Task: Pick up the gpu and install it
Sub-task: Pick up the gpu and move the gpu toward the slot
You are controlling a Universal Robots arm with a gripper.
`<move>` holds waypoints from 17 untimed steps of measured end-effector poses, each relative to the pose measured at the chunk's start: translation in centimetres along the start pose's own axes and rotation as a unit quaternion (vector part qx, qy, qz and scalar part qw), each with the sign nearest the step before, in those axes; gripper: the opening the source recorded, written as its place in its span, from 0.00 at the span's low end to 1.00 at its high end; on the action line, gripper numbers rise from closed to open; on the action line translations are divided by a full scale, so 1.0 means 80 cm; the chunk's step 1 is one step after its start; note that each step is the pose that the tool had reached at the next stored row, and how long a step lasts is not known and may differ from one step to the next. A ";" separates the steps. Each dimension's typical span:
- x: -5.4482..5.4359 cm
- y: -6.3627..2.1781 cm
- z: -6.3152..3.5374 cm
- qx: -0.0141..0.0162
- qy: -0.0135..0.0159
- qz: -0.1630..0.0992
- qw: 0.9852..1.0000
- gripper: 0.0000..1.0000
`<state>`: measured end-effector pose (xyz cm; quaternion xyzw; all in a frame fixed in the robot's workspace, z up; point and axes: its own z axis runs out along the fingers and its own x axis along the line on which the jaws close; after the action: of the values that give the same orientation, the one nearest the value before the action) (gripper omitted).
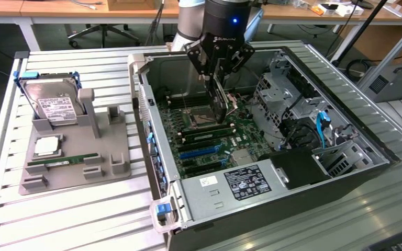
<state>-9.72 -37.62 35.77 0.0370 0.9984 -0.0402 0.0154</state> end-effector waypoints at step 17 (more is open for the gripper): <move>-0.007 -0.001 0.006 0.002 0.000 0.000 1.000 0.27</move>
<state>-9.17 -37.75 35.34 0.0370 0.9983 -0.0422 0.0154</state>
